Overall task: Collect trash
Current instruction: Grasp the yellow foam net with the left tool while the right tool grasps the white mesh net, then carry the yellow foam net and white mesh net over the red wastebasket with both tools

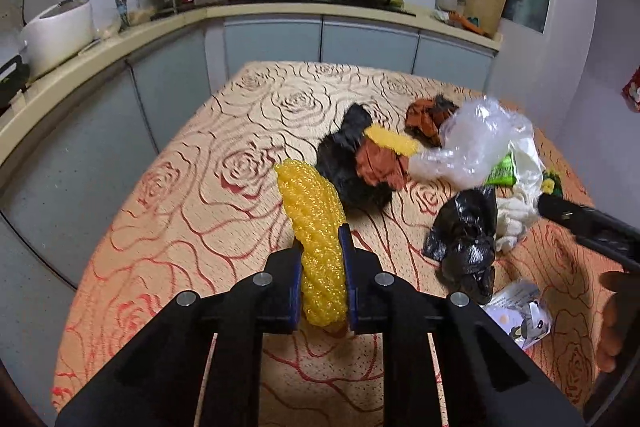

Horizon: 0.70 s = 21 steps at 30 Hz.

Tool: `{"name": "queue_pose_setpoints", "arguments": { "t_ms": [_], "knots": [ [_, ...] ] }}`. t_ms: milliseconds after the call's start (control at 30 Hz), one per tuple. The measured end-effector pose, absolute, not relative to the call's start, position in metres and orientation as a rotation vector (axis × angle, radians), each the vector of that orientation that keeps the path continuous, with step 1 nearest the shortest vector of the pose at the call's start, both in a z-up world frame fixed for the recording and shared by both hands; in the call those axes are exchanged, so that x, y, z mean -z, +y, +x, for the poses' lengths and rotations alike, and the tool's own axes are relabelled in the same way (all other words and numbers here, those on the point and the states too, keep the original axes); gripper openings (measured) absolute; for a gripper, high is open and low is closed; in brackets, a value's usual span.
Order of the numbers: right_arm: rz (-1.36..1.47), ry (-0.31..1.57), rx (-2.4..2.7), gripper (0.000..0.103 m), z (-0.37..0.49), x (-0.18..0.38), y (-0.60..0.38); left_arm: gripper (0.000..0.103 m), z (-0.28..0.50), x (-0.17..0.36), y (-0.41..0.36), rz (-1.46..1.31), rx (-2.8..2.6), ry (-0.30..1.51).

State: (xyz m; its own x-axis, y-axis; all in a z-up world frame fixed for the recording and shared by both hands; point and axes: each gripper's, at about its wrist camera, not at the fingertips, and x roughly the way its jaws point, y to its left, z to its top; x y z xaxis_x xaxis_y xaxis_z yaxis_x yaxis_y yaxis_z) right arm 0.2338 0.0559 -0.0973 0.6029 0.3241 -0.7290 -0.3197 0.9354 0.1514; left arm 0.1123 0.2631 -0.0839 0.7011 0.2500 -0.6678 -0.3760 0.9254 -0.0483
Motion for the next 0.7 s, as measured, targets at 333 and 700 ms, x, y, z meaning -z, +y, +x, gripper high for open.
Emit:
{"name": "queue_pose_setpoints", "arguments": {
  "t_ms": [333,700],
  "knots": [
    [0.037,0.962,-0.414,0.062,0.257,0.121,0.081,0.015,0.11,0.077,0.27,-0.184,-0.365,0.69],
    [0.01,0.955,-0.443,0.037,0.252,0.124,0.092,0.015,0.106,0.075,0.27,-0.173,-0.37,0.673]
  ]
}}
